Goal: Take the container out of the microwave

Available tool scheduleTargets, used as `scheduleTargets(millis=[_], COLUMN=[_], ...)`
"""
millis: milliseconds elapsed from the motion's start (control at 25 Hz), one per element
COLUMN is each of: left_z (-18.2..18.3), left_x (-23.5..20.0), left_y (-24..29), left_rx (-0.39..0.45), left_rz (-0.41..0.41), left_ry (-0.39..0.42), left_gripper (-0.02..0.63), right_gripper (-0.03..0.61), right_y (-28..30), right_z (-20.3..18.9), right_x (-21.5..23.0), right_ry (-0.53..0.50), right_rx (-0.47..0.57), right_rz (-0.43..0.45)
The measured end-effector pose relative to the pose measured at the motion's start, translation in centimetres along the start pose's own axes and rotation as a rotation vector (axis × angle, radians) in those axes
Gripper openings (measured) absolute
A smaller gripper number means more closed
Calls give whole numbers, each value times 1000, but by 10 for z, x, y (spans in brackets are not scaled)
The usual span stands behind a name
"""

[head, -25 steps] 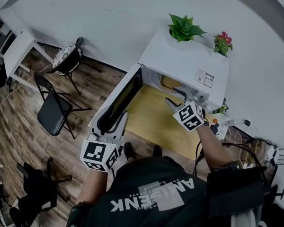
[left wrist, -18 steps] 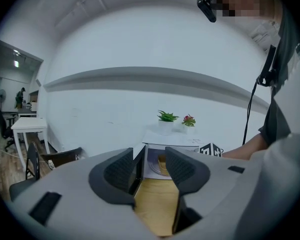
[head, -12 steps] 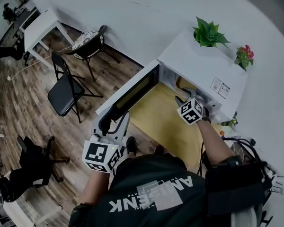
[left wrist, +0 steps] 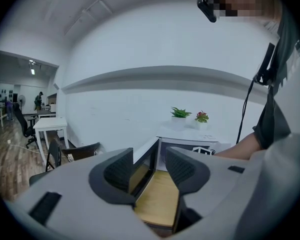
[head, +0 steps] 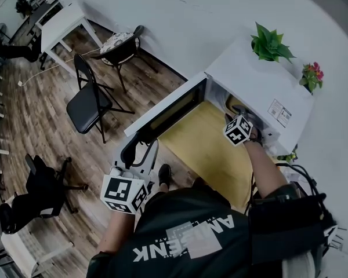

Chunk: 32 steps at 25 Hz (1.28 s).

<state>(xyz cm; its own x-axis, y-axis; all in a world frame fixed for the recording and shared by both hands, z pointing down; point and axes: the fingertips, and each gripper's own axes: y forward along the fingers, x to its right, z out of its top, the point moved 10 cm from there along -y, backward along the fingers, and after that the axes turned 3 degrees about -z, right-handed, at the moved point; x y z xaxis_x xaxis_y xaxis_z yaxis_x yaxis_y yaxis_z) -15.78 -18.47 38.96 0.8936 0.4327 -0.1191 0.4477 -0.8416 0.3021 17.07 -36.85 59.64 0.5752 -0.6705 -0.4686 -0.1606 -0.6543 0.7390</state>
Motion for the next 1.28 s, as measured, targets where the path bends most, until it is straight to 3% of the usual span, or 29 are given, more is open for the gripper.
scheduleTargets(millis=[240,600,1280], left_z=[1,4,13], left_x=[-5,-16,-36], left_y=[-1,7,32], left_rx=[-11,-14,-5], left_rz=[3,-33,-197], left_ry=[2,-4,1], left_gripper=[183,183,183], right_gripper=[94,37,26], right_y=[8,6,-46], right_z=[-3,0,30], right_x=[-2,-2,-37], right_ry=[-40,-51,89], right_rx=[-32,-27,53], right_rz=[-20,-22,71])
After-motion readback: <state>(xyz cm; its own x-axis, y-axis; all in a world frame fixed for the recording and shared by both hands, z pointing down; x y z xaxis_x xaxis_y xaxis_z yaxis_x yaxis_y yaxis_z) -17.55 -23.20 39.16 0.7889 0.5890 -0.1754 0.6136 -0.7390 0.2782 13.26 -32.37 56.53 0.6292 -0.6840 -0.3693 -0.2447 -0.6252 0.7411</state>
